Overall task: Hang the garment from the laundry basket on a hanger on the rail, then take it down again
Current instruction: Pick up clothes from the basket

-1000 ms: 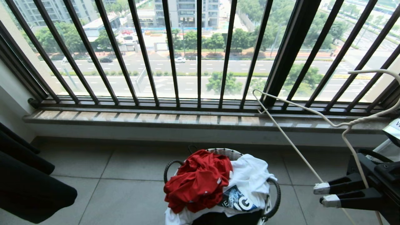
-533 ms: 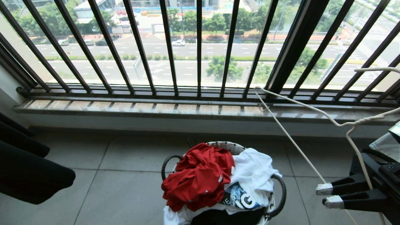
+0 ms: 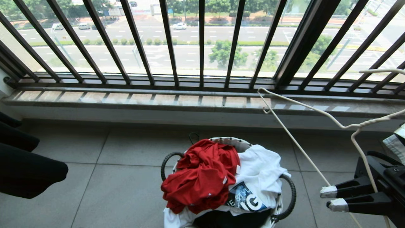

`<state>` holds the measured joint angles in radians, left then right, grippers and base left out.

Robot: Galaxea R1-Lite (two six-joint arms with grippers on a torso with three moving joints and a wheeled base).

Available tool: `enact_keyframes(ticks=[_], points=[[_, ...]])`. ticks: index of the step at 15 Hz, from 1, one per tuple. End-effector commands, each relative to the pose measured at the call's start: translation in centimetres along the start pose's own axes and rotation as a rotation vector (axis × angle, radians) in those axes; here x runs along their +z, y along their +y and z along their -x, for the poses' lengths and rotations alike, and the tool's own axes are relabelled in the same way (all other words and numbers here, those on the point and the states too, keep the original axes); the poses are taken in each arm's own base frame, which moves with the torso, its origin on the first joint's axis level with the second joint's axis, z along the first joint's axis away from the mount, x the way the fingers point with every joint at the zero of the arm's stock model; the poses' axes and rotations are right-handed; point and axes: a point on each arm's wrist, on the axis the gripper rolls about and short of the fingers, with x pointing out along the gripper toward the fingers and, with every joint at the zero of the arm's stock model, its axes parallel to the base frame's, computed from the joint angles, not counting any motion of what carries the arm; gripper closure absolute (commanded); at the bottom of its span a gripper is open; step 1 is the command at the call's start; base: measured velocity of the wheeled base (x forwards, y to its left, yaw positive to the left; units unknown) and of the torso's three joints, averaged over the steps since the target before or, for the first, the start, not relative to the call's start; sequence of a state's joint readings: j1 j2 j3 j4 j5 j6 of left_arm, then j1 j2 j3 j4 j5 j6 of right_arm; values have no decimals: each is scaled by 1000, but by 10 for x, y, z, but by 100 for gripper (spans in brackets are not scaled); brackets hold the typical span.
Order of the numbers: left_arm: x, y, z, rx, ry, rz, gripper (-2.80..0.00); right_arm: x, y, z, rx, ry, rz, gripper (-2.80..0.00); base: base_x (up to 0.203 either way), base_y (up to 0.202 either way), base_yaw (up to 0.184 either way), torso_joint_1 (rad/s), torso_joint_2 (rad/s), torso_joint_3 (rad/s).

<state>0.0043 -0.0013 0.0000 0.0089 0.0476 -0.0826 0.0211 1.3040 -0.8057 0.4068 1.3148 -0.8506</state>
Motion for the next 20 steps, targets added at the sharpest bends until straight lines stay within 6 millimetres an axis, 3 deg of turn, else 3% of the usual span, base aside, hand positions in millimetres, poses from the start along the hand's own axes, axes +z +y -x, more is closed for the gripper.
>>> enact_keyframes(ticks=[1, 12, 14, 16, 18, 20], points=[[0, 0, 0, 4, 1, 2, 0, 1, 2, 1, 4, -7, 11, 0, 0, 0, 0, 0, 2, -32], [3, 0, 1, 3, -10, -4, 0, 2, -1, 3, -18, -5, 12, 0, 0, 0, 0, 0, 0, 0], [27, -2, 7, -5, -68, 6, 0, 3, -1, 3, -18, -6, 15, 0, 0, 0, 0, 0, 0, 0], [56, -5, -2, -16, -10, 3, 0, 3, -1, 3, -19, -5, 15, 0, 0, 0, 0, 0, 0, 0], [82, -10, -27, -59, 111, -1, 0, 4, -2, 4, -23, -6, 18, 0, 0, 0, 0, 0, 0, 0], [107, -16, -64, -146, 256, 5, 0, 5, -3, 6, -36, -7, 18, 0, 0, 0, 0, 0, 0, 0]])
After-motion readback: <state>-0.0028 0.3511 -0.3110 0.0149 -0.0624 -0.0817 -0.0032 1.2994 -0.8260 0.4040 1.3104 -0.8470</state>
